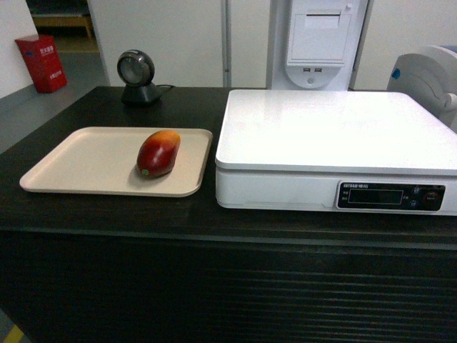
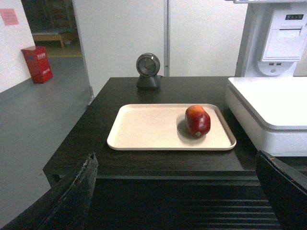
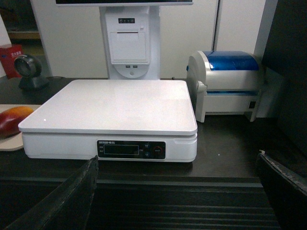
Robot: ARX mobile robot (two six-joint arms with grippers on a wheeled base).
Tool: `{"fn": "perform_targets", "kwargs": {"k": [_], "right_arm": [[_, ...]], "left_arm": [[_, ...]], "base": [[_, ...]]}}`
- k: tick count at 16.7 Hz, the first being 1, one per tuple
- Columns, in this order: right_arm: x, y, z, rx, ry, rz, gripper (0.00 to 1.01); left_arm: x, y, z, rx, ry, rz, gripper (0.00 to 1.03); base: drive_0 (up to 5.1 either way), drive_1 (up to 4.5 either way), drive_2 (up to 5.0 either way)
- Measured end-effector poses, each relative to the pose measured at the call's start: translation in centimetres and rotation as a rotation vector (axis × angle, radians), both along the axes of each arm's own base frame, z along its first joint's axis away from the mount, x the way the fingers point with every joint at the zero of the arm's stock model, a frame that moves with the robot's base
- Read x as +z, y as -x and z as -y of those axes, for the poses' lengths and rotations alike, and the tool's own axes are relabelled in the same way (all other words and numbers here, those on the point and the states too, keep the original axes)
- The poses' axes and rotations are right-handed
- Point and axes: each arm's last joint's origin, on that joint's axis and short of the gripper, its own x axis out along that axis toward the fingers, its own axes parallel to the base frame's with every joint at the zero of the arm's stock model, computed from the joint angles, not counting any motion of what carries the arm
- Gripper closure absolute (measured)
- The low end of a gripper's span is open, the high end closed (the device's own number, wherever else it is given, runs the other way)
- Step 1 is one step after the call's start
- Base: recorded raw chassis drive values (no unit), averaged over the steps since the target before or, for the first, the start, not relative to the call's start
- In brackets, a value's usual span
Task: Place dark red mango on scale at checkout
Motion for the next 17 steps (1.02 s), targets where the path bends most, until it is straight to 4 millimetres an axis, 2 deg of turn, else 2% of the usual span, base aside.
{"fn": "perform_targets", "kwargs": {"k": [16,17], "right_arm": [[0.00,0.00,0.00,0.000,0.000,0.000,0.03],[0.00,0.00,0.00,0.000,0.000,0.000,0.03]], "left_arm": [[0.00,0.00,0.00,0.000,0.000,0.000,0.05],[-0.14,-0.01,0.03,0.062,0.008,-0.046,0.05]], "base": [[0.0,0.00,0.0],[0.0,0.00,0.0]]}}
